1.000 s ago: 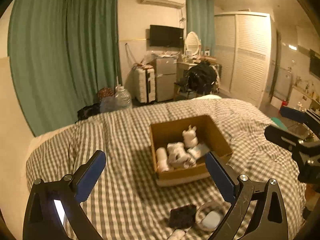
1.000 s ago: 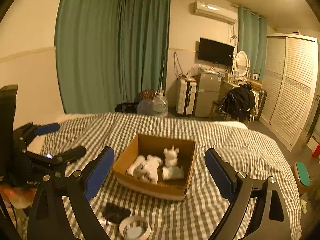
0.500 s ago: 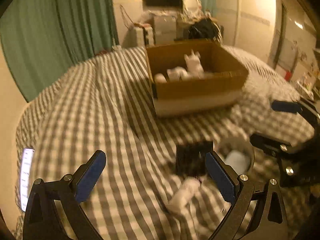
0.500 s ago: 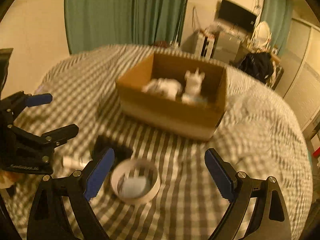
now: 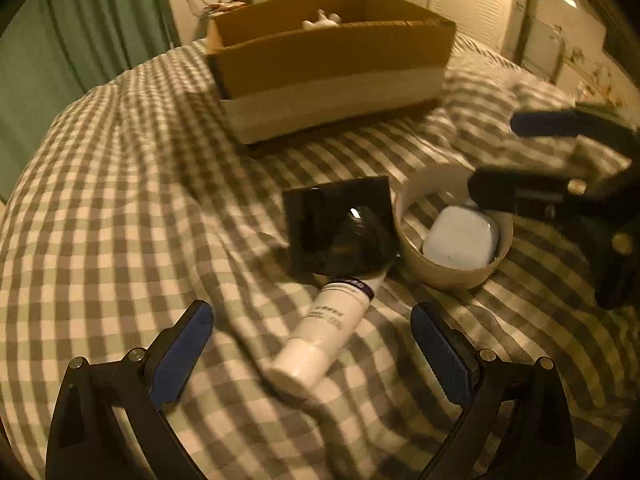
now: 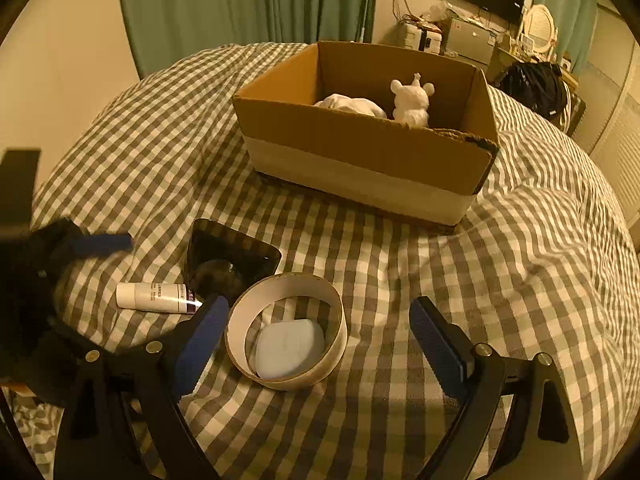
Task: Organize objects
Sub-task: 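Grasp the white lotion tube with the left gripper while the right gripper grasps the white tape roll, then carry the tube and tape roll into the box and open both grippers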
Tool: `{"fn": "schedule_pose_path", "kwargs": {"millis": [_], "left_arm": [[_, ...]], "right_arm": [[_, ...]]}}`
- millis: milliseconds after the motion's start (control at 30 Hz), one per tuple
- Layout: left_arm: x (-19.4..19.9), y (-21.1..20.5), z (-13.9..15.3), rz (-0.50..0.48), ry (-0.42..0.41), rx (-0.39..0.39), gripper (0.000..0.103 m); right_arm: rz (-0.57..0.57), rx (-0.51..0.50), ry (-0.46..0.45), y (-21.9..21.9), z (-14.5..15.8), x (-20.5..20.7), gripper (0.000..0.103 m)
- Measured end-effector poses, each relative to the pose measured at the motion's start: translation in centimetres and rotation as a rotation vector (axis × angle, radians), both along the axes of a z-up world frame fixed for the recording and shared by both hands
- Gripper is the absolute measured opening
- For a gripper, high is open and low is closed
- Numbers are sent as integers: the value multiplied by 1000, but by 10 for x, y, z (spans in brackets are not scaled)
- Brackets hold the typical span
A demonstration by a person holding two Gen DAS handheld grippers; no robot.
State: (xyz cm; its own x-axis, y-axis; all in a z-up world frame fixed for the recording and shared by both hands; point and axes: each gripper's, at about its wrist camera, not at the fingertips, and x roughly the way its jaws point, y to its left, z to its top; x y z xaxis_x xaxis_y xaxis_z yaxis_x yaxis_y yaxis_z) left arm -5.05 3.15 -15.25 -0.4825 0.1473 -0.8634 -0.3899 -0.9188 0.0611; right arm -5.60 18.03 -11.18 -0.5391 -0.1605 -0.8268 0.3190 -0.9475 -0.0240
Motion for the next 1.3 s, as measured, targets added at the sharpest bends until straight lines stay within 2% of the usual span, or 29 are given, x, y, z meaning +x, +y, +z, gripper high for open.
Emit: {"fn": "schedule_pose_path", "kwargs": {"millis": [100,167,200,267,333,500,700,967,1033,1067,1300], "left_arm": [[-2,5,-5,-9,3,-2,89],[-3,8,-8,-21,-3,1,67],[-3,8,-9,-24,-7,-3,62],[-1,9,-10,-49,-28,16,33],[1,11,-9,-52,-16,5,28],[14,0,9,-22,26,7,27],[15,-23,28,43,45,66,27],[13,-34,28,66,37,107,27],[13,-35,29,69,36,114,27],[13,-36,29,72,35,112,27],[12,-36,27,93,23,123,27]], "right_arm": [[-13,-13,-5,1,1,-1,92],[-20,-15,-5,0,1,-2,92],[-22,-16,-5,0,1,-1,92],[-26,-19,-5,0,1,-1,92],[-28,-22,-7,-1,1,-2,92],[-14,-17,-29,-6,-3,-3,92],[56,19,-83,-25,-18,-4,92],[73,114,-147,-41,-44,-8,92],[76,115,-160,-42,-47,-9,83],[69,126,-157,-42,-47,-9,80],[66,119,-132,-40,-44,-6,80]]}}
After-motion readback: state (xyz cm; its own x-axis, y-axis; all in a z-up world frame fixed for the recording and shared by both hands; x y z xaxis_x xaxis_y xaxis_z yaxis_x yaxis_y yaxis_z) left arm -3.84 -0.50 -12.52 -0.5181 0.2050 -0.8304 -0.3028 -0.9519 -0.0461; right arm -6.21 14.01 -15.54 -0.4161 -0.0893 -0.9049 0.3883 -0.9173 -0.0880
